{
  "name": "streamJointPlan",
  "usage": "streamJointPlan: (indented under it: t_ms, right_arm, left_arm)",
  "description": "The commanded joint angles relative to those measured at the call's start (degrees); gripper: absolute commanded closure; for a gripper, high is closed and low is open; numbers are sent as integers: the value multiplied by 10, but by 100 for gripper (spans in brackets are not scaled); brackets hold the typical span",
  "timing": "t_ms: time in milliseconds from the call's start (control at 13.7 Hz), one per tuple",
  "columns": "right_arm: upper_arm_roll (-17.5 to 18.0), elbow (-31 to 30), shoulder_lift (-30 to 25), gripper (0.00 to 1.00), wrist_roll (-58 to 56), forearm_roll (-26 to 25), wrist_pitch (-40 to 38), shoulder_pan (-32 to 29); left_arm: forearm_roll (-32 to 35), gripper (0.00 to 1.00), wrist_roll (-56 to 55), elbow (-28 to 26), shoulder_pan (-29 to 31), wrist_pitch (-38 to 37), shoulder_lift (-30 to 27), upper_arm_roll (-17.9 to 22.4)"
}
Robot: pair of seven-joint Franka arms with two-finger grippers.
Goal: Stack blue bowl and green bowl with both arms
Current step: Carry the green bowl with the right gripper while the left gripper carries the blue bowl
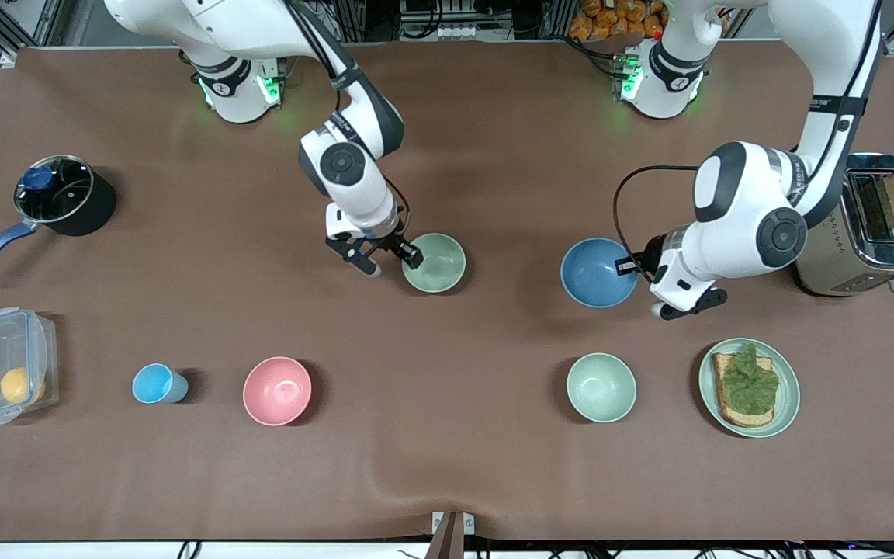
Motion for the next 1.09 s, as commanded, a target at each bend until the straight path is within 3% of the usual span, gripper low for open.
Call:
streamJointPlan:
  t_ms: [0,292,510,656,1021]
  right_arm:
    - [6,84,0,0,8,22,-140,-46]
    - [5,98,16,0,8,131,-171,-80]
    - [4,97,65,0,8,238,-148,-93]
    - [5,91,88,0,7,267,-110,-89]
    - [6,91,104,0,-23,369,-110,-110]
  left_arm:
    - [-17,100,-37,5,-30,6,5,-4]
    - [-56,100,-78,32,-81,8,30,-4]
    - [-60,100,-127,66,-137,21,80,-3]
    - [-60,100,-157,68,-170,60,97,-3]
    - [-63,100,-200,69,-214,133,110,-4]
